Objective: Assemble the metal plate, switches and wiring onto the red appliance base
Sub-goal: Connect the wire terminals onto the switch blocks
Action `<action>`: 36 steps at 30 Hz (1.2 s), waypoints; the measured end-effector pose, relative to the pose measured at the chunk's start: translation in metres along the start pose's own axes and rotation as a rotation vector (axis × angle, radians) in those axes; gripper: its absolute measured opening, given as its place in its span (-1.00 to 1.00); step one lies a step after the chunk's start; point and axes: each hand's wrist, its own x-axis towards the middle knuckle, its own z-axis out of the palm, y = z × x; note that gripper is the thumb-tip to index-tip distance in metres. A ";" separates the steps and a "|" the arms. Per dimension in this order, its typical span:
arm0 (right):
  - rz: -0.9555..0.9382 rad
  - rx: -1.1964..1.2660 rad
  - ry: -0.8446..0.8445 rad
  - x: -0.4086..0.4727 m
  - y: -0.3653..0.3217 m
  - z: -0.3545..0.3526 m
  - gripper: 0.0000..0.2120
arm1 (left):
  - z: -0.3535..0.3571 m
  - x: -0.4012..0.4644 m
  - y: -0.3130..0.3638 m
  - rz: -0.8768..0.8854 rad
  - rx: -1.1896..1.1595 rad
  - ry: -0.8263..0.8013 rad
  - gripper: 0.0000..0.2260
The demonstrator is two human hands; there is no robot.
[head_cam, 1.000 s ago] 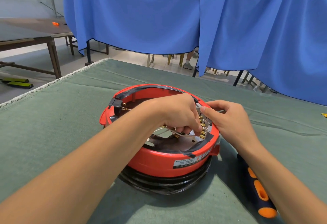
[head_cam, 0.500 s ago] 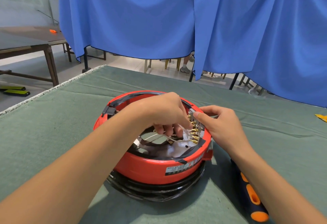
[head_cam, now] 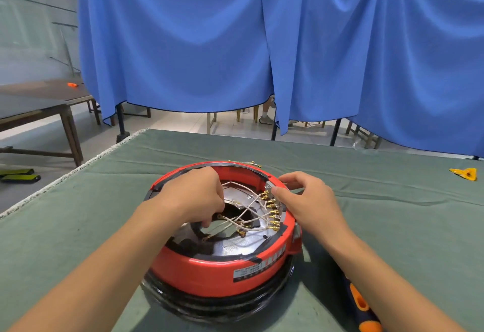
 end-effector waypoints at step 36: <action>0.001 0.029 -0.010 0.000 -0.003 -0.003 -0.87 | 0.008 0.003 -0.001 0.268 0.133 -0.215 -0.80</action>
